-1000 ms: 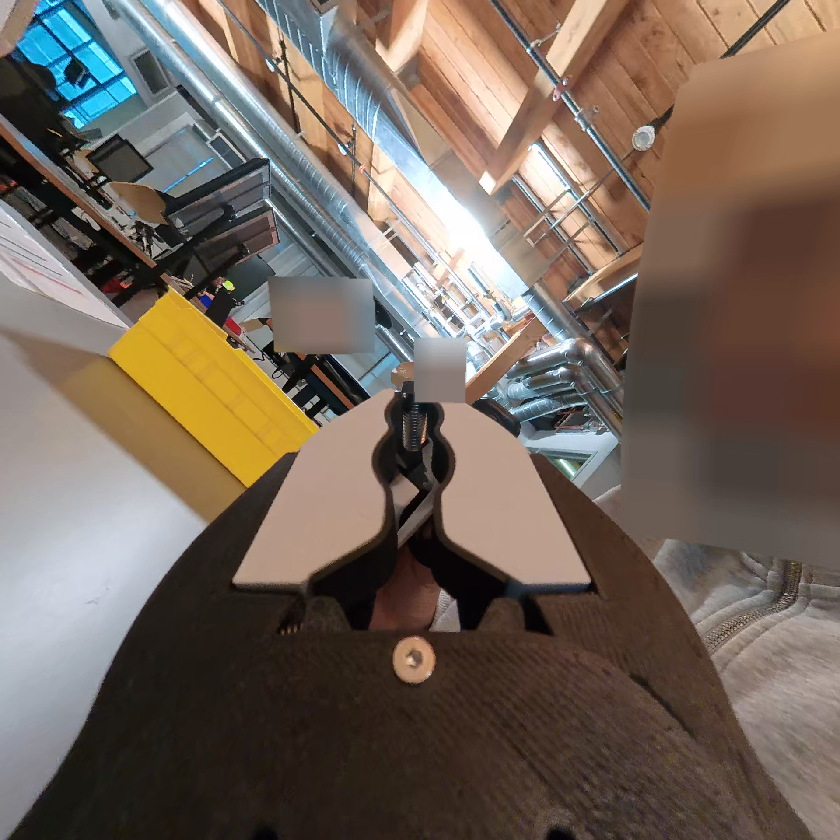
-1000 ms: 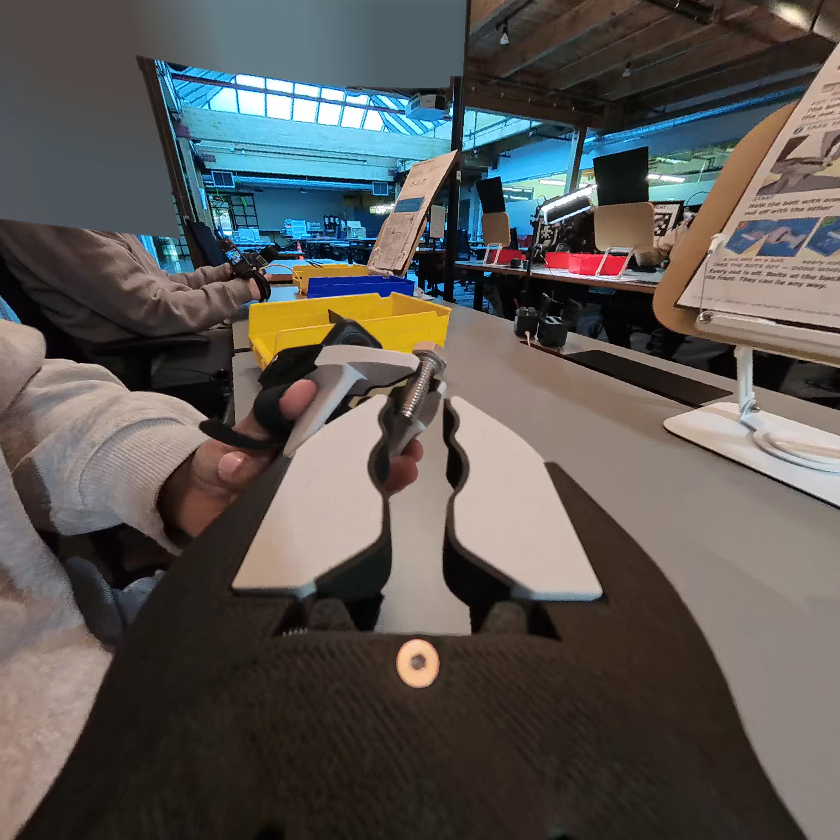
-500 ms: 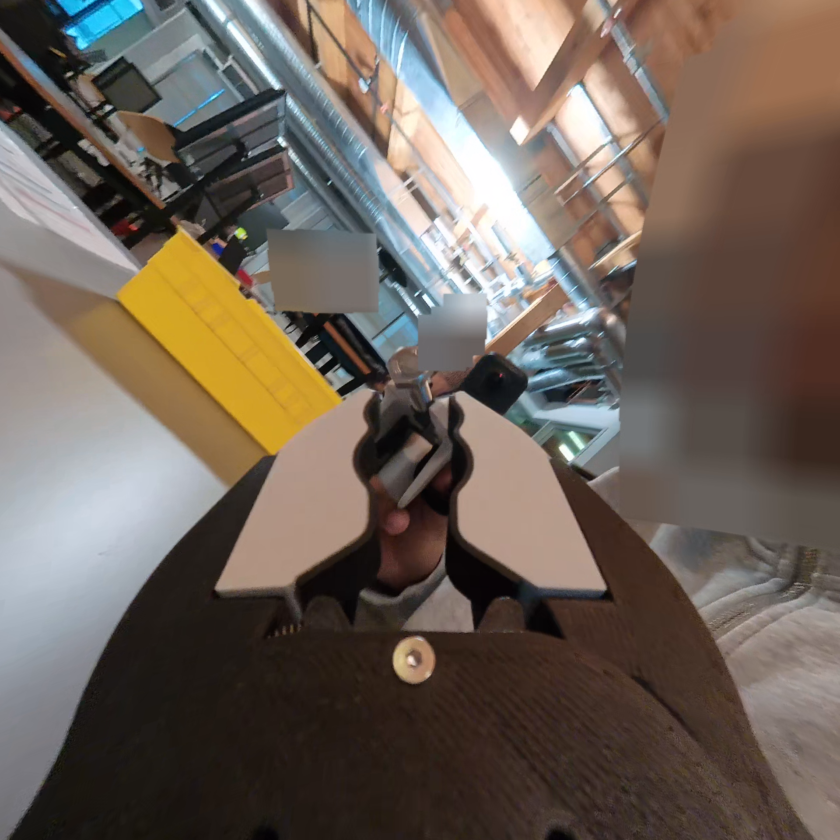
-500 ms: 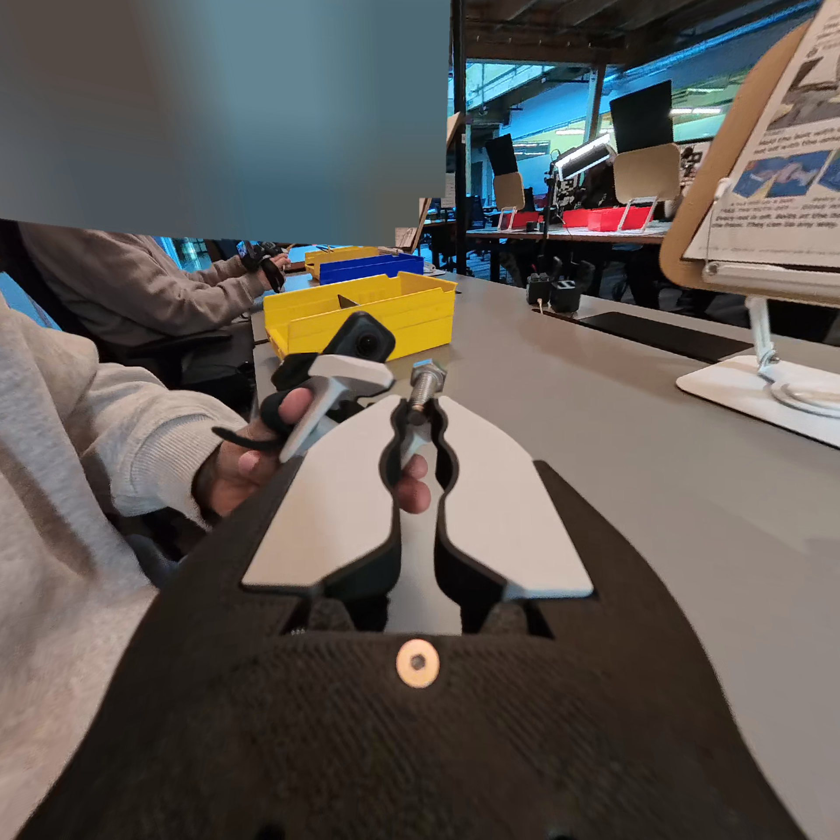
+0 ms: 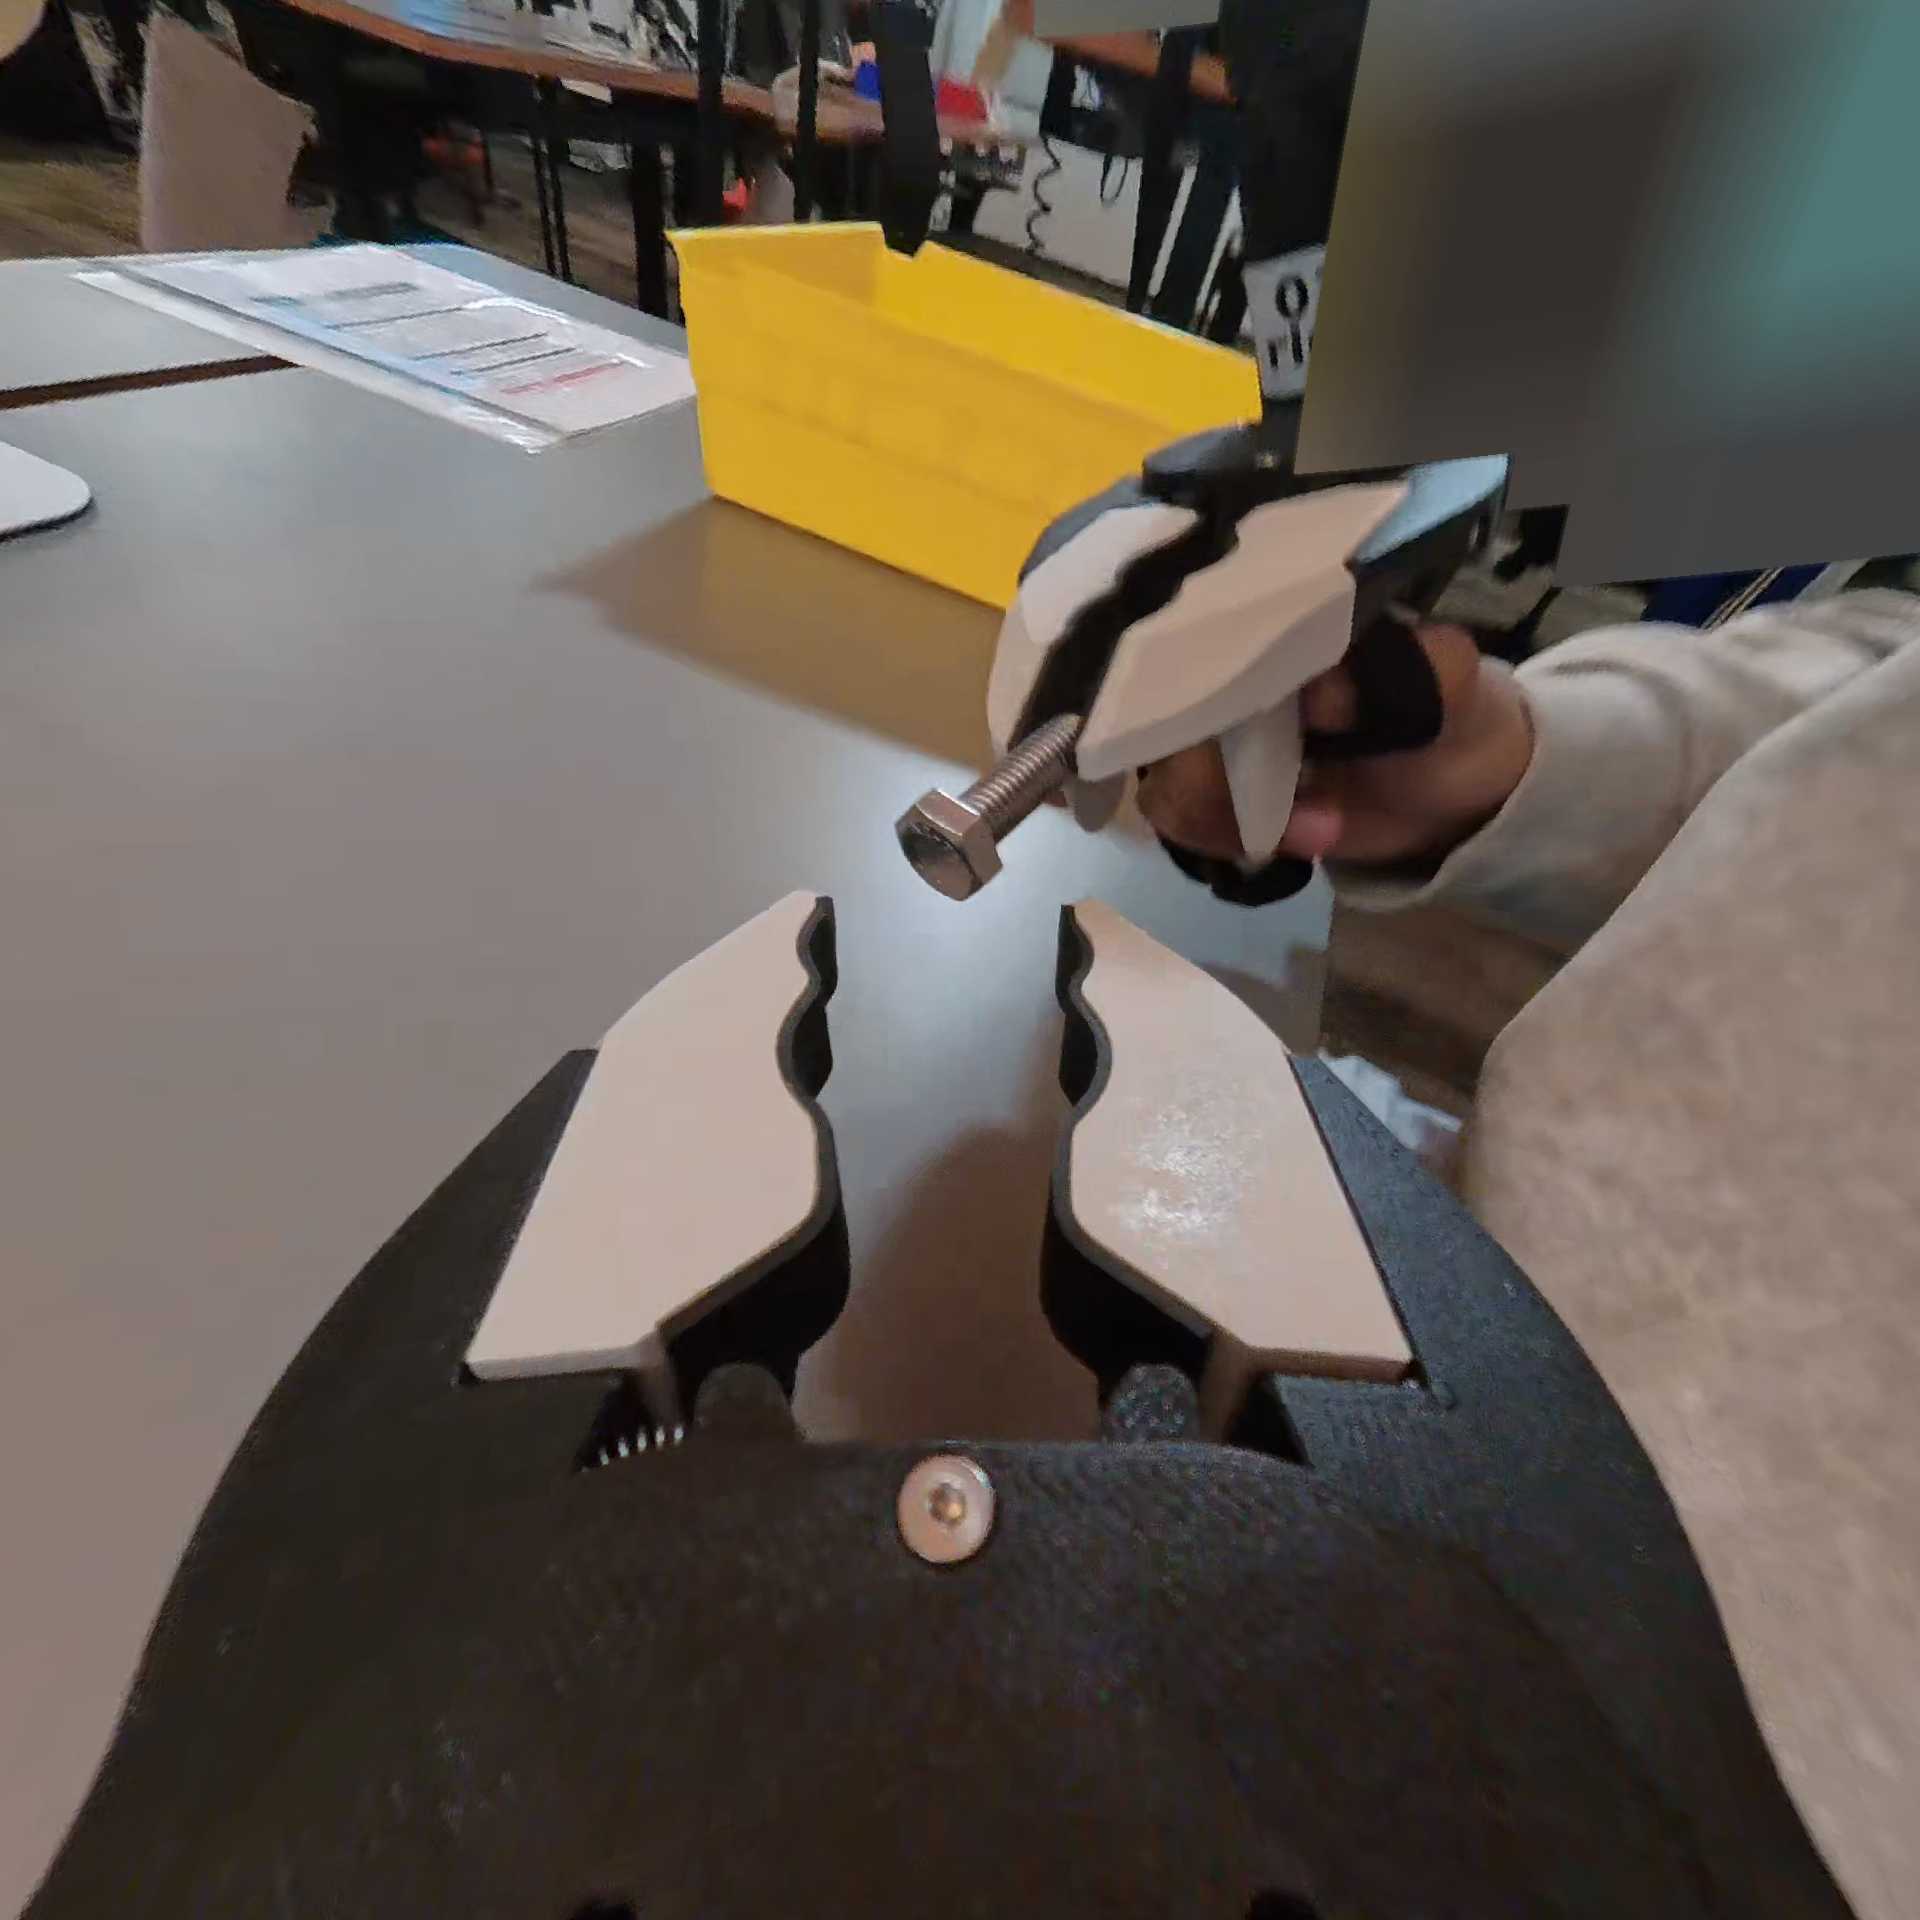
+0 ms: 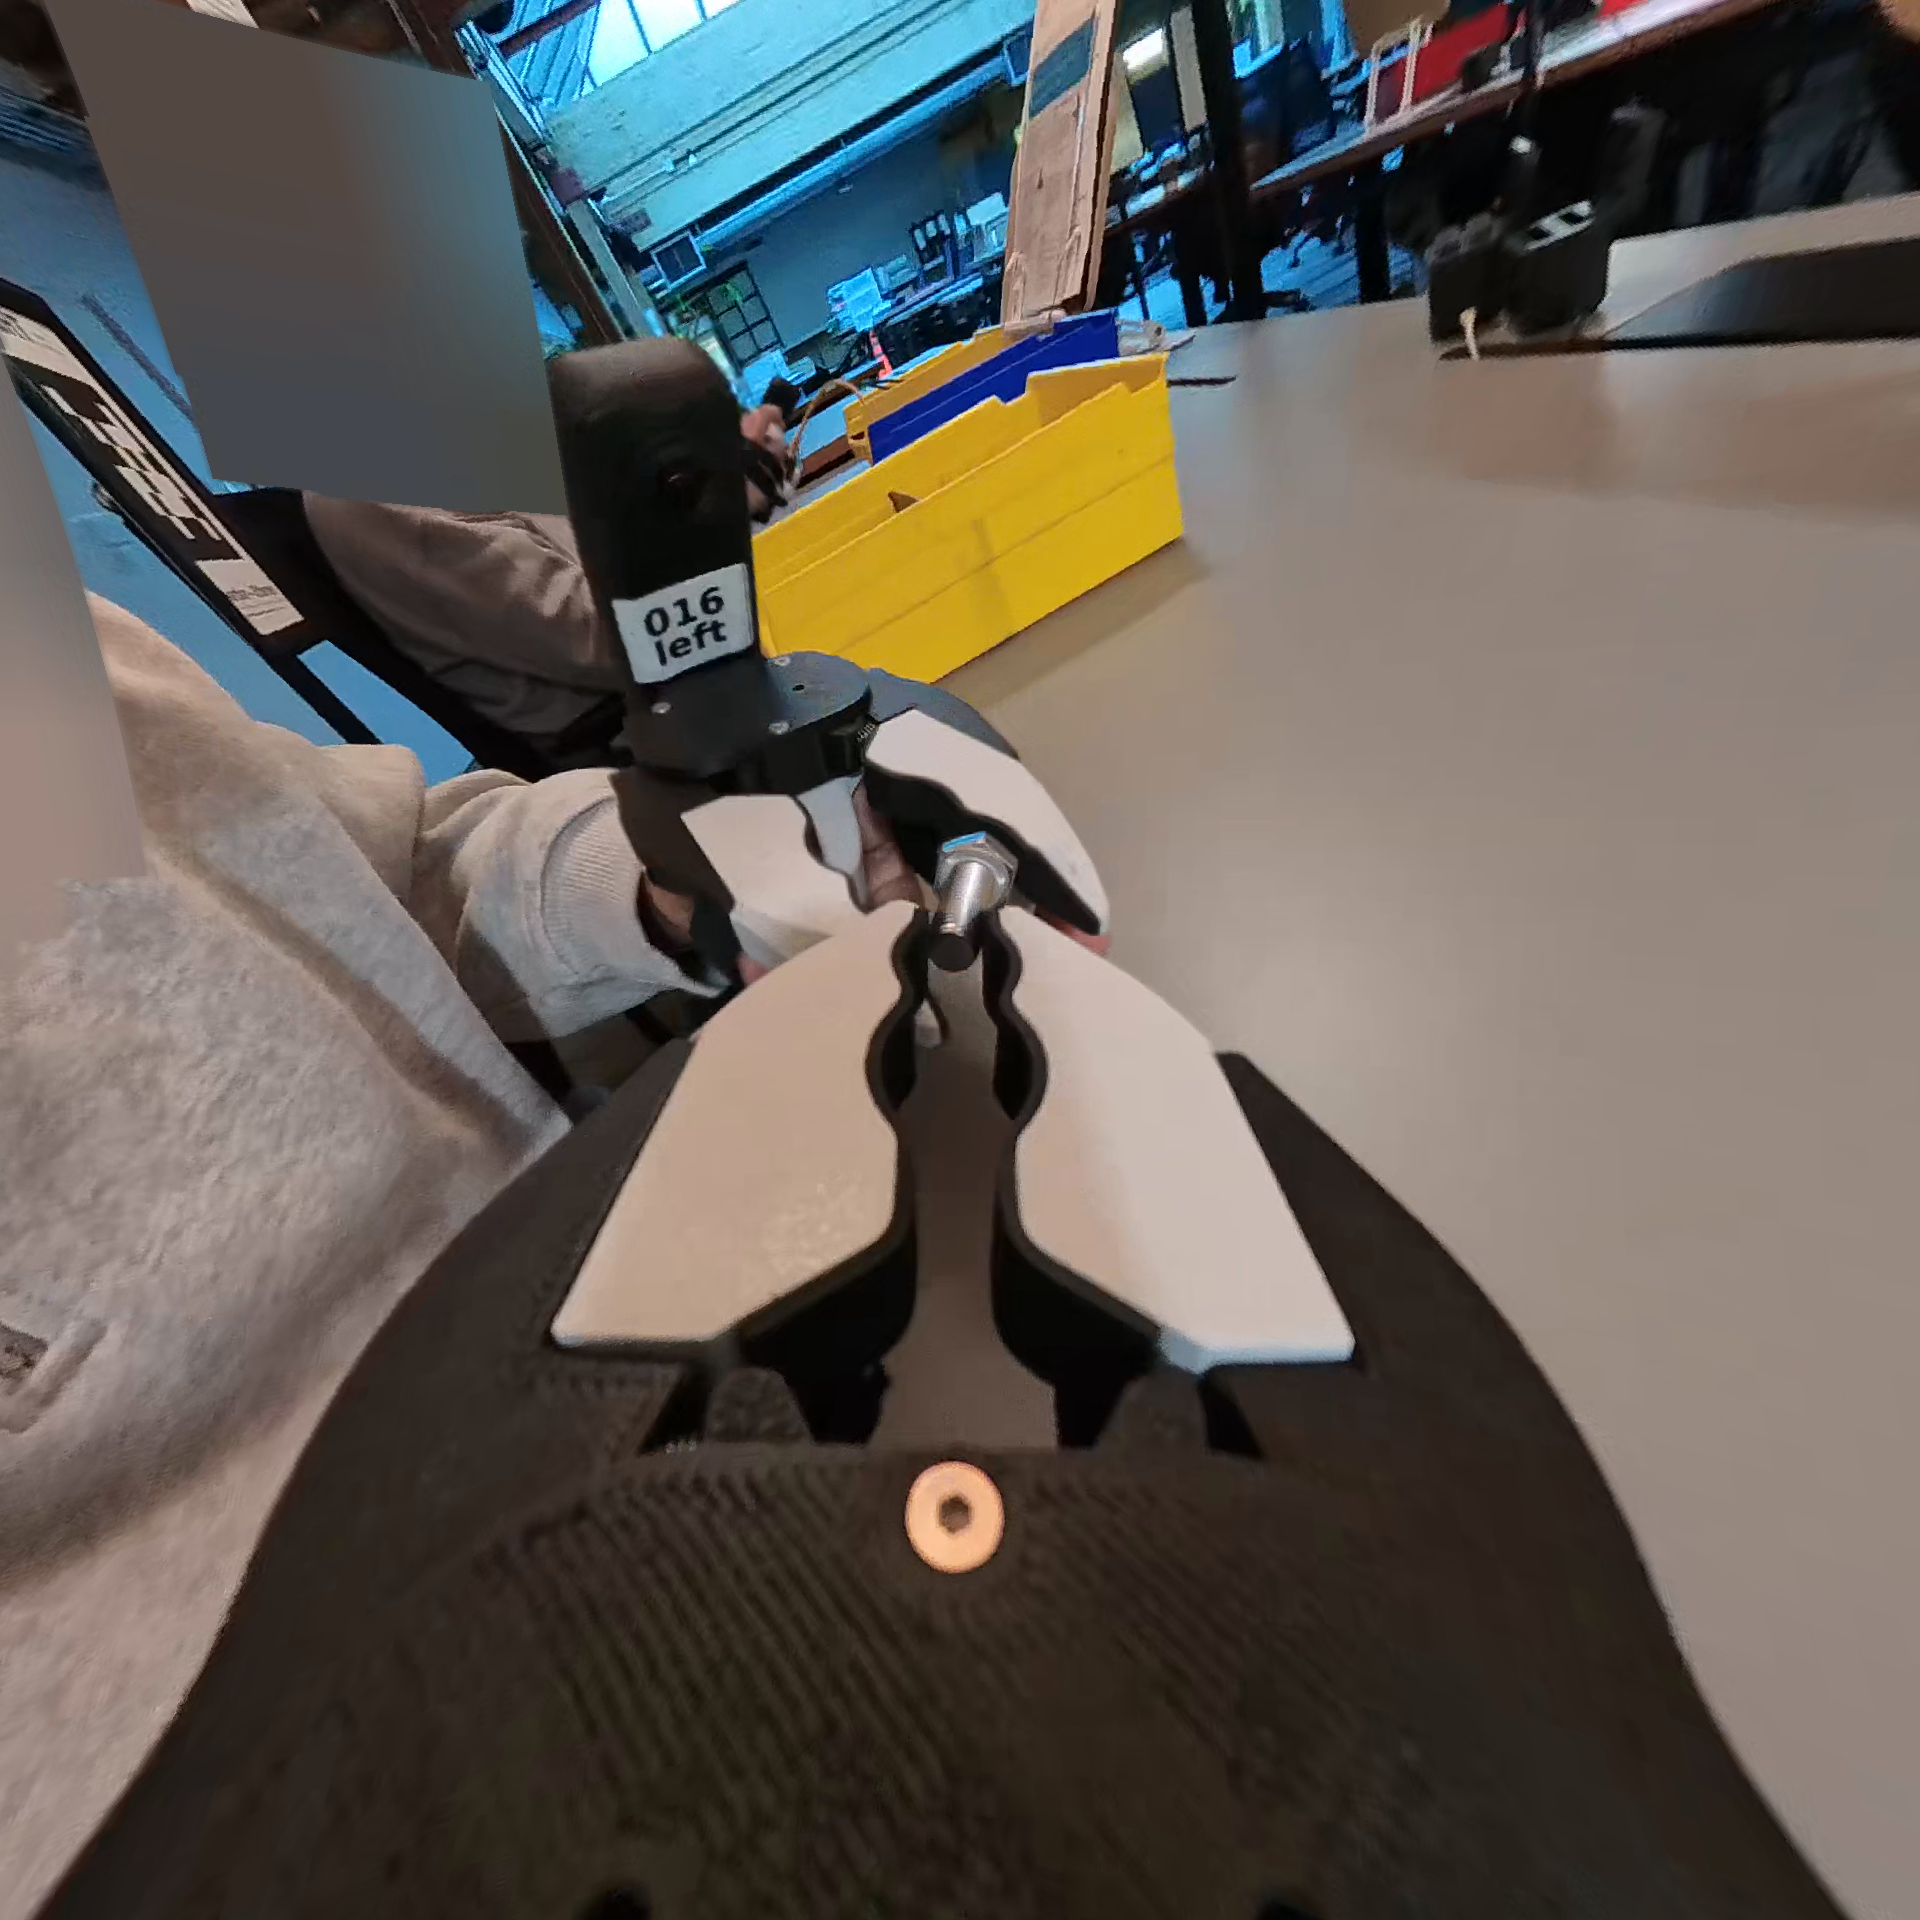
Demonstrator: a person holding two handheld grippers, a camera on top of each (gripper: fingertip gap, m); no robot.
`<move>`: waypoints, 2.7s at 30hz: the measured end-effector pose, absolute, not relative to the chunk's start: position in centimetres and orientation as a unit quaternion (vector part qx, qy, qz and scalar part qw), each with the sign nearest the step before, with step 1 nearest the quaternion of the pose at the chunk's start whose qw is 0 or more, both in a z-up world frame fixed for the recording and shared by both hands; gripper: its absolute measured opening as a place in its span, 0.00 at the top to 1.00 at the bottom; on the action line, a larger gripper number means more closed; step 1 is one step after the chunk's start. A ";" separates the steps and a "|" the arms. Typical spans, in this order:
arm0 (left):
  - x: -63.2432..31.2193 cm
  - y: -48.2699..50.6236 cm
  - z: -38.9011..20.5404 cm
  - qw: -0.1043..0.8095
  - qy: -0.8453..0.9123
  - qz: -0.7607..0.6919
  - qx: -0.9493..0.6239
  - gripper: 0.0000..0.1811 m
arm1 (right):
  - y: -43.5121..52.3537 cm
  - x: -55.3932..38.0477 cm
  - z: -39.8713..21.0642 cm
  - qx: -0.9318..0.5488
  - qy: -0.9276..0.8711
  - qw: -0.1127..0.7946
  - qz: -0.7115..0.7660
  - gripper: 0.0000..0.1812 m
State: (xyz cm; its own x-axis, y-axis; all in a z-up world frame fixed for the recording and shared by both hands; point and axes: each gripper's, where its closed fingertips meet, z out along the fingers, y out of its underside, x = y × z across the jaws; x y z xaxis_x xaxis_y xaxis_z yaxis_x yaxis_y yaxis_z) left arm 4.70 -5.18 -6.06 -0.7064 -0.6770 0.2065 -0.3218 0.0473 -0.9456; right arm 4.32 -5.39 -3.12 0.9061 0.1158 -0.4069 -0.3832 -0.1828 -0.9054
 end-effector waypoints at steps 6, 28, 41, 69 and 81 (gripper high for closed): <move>4.6 -5.1 -6.7 0.201 0.743 -0.557 -0.312 0.78 | -5.7 4.9 -5.1 -0.769 0.113 0.587 0.229 0.95; 3.9 -5.0 -8.6 0.271 0.805 -0.475 -0.231 0.90 | -5.6 3.6 -6.3 -0.782 0.105 0.550 0.276 0.95; 4.5 -4.4 -7.9 0.290 0.785 -0.487 -0.252 0.90 | -5.1 5.3 -5.1 -0.746 0.105 0.622 0.211 0.82; 3.0 -6.5 -4.4 0.133 0.672 -0.661 -0.306 0.90 | -4.9 3.2 -1.6 -0.702 -0.001 0.702 0.120 0.94; 2.0 -7.5 -5.0 0.089 0.691 -0.658 -0.286 0.88 | -5.4 2.6 -1.6 -0.715 -0.006 0.679 0.164 0.94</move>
